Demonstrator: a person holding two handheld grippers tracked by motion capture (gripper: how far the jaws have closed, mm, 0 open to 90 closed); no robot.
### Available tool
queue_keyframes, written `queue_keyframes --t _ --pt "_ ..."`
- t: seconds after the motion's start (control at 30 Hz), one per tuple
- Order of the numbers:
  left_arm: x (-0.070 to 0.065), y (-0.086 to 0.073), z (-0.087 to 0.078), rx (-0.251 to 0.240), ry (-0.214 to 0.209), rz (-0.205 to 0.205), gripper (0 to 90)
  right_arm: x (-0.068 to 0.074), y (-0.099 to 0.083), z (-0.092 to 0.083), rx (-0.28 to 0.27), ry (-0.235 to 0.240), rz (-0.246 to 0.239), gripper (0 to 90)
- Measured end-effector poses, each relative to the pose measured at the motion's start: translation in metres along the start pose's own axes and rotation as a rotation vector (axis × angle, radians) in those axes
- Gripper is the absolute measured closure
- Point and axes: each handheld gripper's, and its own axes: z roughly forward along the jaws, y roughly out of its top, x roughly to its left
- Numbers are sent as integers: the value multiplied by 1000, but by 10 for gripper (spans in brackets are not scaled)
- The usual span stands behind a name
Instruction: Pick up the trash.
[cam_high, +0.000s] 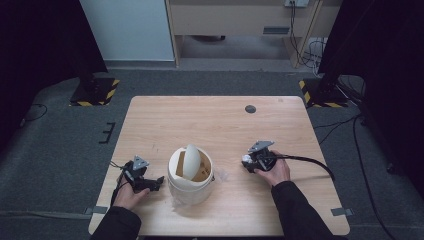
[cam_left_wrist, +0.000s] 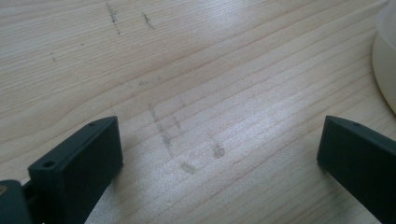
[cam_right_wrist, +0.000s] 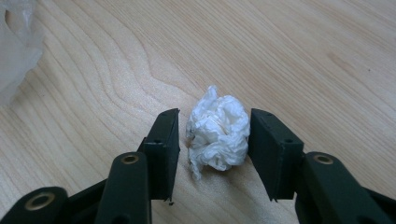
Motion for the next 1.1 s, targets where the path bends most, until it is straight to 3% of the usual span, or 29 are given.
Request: queue_keyframes --t 0.23,0.5,0.77,1.1 --pt "0 0 0 0 0 0 0 0 1 -1 16 1 20 646" --pt "0 0 0 0 0 0 0 -2 3 -7 -3 1 51 668" --pt "0 0 0 0 0 0 0 -7 9 -23 -79 13 87 667" --pt "0 0 0 0 0 0 0 -13 11 -38 -129 11 110 668"
